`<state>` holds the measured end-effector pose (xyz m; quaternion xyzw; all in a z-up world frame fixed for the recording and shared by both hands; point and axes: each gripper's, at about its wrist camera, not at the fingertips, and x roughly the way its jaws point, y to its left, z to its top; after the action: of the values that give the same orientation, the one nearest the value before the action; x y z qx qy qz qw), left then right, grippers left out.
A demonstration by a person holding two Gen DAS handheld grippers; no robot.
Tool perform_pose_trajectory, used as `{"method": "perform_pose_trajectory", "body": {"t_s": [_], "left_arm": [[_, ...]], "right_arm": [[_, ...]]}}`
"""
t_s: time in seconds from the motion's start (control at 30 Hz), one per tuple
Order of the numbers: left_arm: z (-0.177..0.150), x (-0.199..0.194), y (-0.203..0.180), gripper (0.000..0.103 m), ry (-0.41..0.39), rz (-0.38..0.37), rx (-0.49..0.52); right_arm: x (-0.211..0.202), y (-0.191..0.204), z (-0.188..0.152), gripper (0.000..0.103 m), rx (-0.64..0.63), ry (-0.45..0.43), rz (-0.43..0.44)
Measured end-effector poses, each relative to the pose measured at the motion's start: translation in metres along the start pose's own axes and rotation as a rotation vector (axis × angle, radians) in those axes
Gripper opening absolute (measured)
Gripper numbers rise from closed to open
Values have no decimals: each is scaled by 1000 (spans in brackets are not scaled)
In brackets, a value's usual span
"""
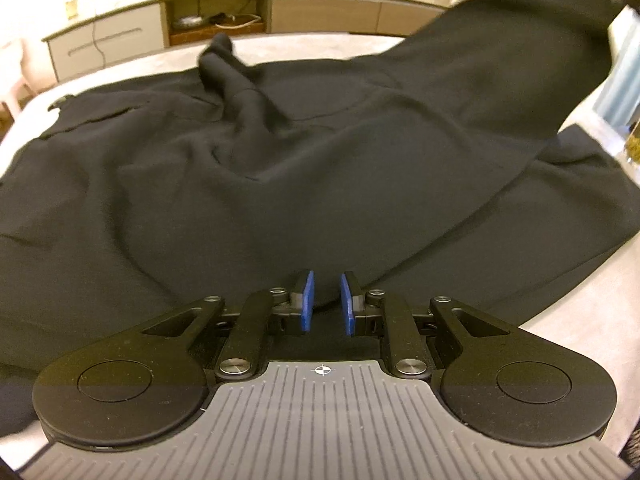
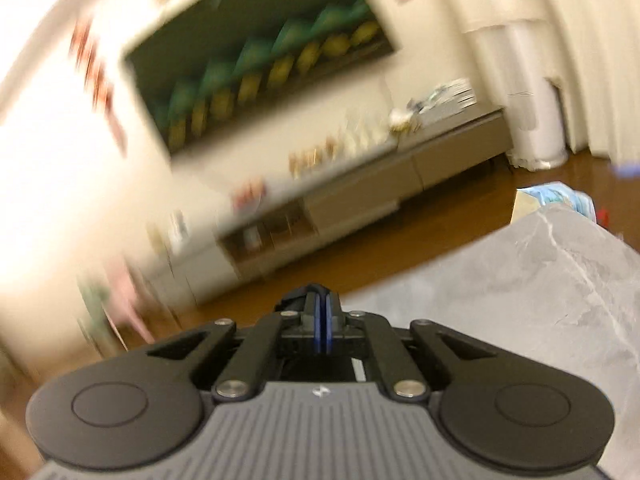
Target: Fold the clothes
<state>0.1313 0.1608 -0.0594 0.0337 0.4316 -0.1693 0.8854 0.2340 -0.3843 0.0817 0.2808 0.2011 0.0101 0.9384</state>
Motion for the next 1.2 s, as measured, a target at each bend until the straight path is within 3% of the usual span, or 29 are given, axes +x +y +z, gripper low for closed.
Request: {"method": "perform_pose_trajectory", "body": {"t_s": [0.1, 0.17, 0.33, 0.47, 0.53, 0.63, 0.7, 0.83, 1.07, 1.2], "left_arm": [[1, 0, 7, 11, -6, 42, -16], [1, -2, 14, 11, -11, 69, -39], [-3, -9, 32, 11, -23, 108, -107], [-8, -15, 45, 11, -32, 91, -168], [-9, -19, 52, 11, -40, 80, -202], [-6, -21, 54, 13, -57, 78, -245], [-4, -23, 57, 14, -70, 71, -270], [0, -29, 57, 18, -95, 24, -320], [-6, -32, 74, 21, -89, -5, -443], [-8, -29, 77, 22, -78, -21, -474]], "right_arm": [[-28, -30, 21, 2, 166, -37, -75], [-29, -60, 12, 2, 280, 14, -149], [-3, -134, -58, 4, 351, 224, -428], [-6, -156, -118, 17, 331, 312, -509], [-24, -152, -137, 32, 318, 281, -495], [-48, -142, -156, 39, 272, 228, -481], [-54, -141, -159, 42, 225, 237, -471], [-64, -138, -166, 42, 166, 257, -454], [-83, -131, -196, 42, 351, 316, -215], [-61, -135, -192, 40, 392, 347, -188]]}}
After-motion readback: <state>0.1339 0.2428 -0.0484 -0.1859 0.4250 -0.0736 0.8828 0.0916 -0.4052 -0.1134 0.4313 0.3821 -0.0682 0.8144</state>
